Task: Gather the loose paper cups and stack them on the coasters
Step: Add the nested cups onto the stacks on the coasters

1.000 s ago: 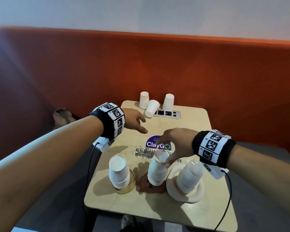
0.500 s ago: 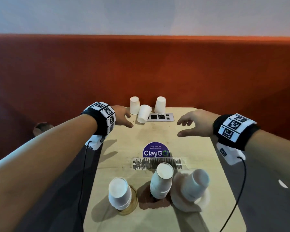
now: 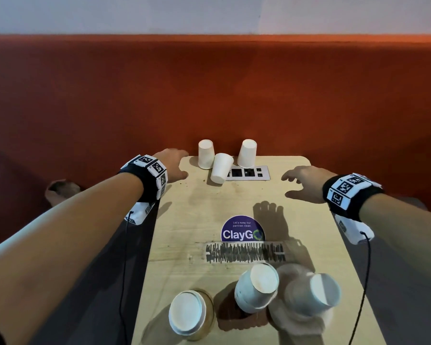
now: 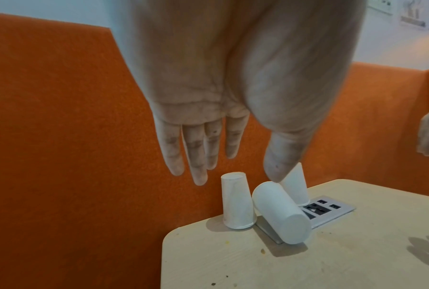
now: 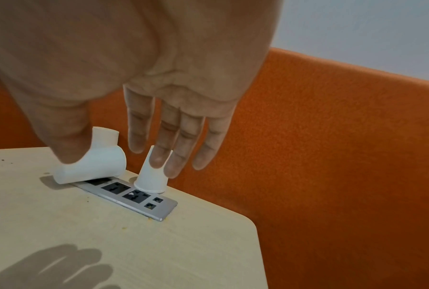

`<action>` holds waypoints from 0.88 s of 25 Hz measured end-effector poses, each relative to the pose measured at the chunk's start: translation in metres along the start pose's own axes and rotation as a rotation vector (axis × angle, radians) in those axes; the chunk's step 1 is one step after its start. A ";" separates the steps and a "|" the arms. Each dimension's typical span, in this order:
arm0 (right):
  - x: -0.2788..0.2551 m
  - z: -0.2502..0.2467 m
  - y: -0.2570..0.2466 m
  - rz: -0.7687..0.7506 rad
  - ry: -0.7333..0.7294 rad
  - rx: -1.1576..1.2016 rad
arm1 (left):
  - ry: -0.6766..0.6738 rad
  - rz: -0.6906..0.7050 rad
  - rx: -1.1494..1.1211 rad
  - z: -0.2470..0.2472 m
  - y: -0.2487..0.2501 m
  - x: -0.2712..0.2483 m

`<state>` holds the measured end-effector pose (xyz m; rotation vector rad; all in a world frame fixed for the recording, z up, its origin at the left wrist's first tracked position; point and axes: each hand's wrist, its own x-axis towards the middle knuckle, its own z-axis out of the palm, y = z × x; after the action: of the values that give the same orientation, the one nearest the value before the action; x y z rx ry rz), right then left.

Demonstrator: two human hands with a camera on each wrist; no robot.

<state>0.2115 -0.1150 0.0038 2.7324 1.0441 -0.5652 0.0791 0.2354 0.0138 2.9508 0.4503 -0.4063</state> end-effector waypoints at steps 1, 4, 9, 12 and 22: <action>0.008 0.001 0.000 0.007 -0.001 0.005 | 0.001 0.007 0.007 0.001 0.000 0.005; 0.039 0.001 -0.001 0.012 0.002 -0.006 | -0.018 -0.021 0.009 0.004 -0.002 0.021; 0.090 -0.001 -0.006 0.048 0.014 0.094 | -0.016 -0.132 -0.082 0.019 -0.004 0.037; 0.113 0.010 -0.010 0.063 0.013 0.188 | -0.020 -0.122 -0.088 0.030 0.002 0.052; 0.168 0.014 -0.010 -0.045 0.066 0.192 | -0.097 -0.088 -0.008 0.030 0.050 0.105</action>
<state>0.3157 -0.0100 -0.0769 2.9180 1.1230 -0.6161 0.1839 0.2116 -0.0403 2.8952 0.5700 -0.5542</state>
